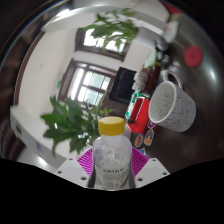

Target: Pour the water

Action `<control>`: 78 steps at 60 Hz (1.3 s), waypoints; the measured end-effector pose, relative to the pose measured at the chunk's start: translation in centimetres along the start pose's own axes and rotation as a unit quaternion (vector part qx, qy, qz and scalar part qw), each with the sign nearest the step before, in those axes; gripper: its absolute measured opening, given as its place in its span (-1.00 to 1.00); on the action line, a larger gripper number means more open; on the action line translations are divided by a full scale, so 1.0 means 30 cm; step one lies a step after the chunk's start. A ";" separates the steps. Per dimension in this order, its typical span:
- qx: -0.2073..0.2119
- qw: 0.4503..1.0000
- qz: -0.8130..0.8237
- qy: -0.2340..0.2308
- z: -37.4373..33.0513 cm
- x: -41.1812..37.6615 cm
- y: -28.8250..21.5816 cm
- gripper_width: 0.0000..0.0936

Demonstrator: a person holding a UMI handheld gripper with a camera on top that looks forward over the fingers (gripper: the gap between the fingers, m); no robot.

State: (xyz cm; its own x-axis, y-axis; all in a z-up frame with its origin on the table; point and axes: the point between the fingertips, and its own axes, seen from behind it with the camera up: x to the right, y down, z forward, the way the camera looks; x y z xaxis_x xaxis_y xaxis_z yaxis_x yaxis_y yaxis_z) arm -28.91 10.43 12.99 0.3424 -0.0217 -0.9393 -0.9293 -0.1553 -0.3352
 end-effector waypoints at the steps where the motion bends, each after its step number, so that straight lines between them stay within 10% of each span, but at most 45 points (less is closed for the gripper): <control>1: 0.005 1.000 0.023 -0.004 0.002 -0.003 -0.017 -0.01; 43: 0.087 0.907 0.409 -0.058 0.014 0.016 -0.235 -0.02; 60: 0.019 0.997 -0.070 -0.021 -0.030 -0.204 -0.253 0.02; 78: 0.058 0.841 -0.520 0.137 -0.066 -0.105 -0.721 0.01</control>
State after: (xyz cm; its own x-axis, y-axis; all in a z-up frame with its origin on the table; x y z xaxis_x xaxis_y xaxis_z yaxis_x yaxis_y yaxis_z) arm -9.61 11.89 23.36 0.9828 -0.1631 -0.0863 -0.1087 -0.1336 -0.9851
